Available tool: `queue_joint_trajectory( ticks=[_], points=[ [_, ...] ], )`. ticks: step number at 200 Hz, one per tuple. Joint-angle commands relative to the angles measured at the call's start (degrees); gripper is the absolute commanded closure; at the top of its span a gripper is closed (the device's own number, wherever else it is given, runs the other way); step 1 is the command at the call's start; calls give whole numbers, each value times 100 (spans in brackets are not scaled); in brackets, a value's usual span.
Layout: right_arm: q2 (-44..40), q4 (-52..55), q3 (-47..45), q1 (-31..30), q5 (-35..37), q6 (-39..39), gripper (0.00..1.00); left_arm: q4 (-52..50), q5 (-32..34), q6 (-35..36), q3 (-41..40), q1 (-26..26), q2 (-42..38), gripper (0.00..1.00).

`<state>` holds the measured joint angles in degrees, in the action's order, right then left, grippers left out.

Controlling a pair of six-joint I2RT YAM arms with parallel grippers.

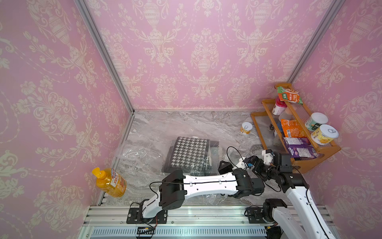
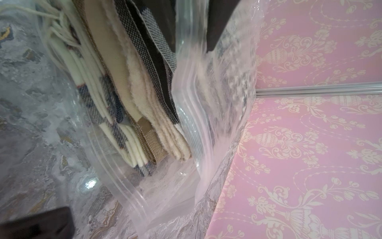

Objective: Take the scarf out of the vacuum bag
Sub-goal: Open the vacuum bag at the center of the board.

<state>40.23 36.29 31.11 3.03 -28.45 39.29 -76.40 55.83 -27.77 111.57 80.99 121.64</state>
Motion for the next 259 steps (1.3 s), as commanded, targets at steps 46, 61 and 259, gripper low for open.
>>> queue_joint_trajectory(
  ticks=[46,61,259],
  points=[
    [-267,-568,-169,25,-1239,257,12,391,-163,184,-339,-237,-697,99],
    [-491,-810,-255,-74,-1426,540,14,547,-238,168,-506,-289,-949,100],
    [1268,-5632,-681,-3988,368,2358,34,1962,-995,-421,-2470,-1014,-3103,100]
  ],
)
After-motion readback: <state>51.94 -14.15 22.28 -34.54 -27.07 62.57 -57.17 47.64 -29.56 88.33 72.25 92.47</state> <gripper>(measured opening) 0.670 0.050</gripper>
